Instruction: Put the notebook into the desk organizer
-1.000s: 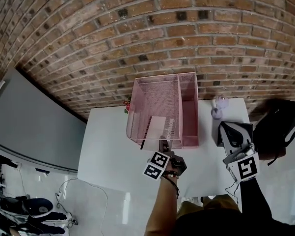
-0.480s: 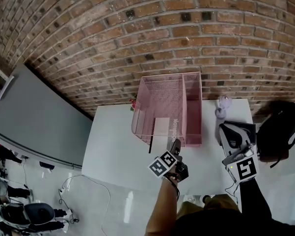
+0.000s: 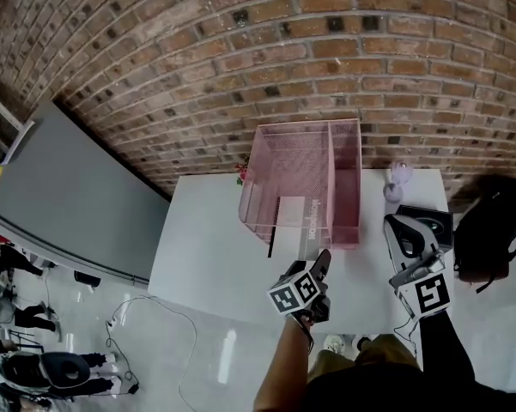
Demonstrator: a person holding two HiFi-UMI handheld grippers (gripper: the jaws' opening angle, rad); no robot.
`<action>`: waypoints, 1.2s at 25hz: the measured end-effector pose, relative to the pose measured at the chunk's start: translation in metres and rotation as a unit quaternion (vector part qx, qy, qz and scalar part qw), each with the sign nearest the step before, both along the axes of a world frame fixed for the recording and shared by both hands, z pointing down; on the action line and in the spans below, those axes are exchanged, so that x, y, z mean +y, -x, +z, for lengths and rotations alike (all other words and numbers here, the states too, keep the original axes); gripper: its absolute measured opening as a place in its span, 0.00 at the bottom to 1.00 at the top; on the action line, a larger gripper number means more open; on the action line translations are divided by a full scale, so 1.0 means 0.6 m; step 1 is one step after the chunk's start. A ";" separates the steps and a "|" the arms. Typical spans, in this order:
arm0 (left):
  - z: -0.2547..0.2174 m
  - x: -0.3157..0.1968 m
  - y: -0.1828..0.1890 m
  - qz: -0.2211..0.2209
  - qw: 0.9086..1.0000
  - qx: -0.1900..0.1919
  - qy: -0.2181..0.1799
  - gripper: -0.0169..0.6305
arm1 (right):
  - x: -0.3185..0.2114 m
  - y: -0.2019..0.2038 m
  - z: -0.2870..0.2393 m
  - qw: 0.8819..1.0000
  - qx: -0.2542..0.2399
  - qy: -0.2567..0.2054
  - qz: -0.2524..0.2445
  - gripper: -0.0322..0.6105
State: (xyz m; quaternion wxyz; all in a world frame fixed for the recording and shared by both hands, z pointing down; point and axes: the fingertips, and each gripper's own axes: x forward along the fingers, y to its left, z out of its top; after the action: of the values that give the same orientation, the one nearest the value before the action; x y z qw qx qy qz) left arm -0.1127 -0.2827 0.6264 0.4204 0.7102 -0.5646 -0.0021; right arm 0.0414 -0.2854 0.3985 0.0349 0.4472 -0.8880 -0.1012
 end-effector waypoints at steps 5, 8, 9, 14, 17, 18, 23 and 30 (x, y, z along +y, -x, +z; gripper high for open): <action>0.012 0.031 0.025 0.009 0.998 -0.056 -0.012 0.53 | 0.009 0.020 0.002 1.000 -0.007 0.004 -0.009 0.08; 0.003 0.045 0.042 0.016 0.995 -0.100 -0.025 0.46 | 0.013 0.037 0.003 1.000 -0.011 0.005 -0.014 0.08; -0.001 0.050 0.049 0.015 0.992 -0.119 -0.032 0.40 | 0.016 0.044 0.004 1.000 -0.012 0.005 -0.018 0.08; -0.010 0.063 0.087 0.007 0.972 -0.228 -0.053 0.05 | 0.025 0.072 0.004 0.999 -0.009 0.004 -0.032 0.08; 0.004 0.066 0.090 0.015 0.969 -0.240 -0.049 0.05 | 0.025 0.079 0.005 0.999 -0.006 0.002 -0.034 0.08; 0.007 0.065 0.090 0.015 0.970 -0.238 -0.049 0.05 | 0.025 0.080 0.004 0.999 -0.005 0.002 -0.035 0.08; 0.016 0.052 0.088 0.015 0.972 -0.228 -0.047 0.05 | 0.020 0.076 0.005 0.999 0.004 0.001 -0.033 0.08; 0.001 0.010 0.085 0.023 0.970 -0.233 -0.061 0.05 | 0.009 0.067 0.011 1.000 0.010 0.003 -0.027 0.08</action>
State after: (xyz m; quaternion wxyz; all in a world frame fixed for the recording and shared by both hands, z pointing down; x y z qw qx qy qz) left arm -0.1635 -0.2768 0.6273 0.2334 0.7281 -0.6294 0.1389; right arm 0.0014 -0.2800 0.4050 0.0418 0.4220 -0.8997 -0.1040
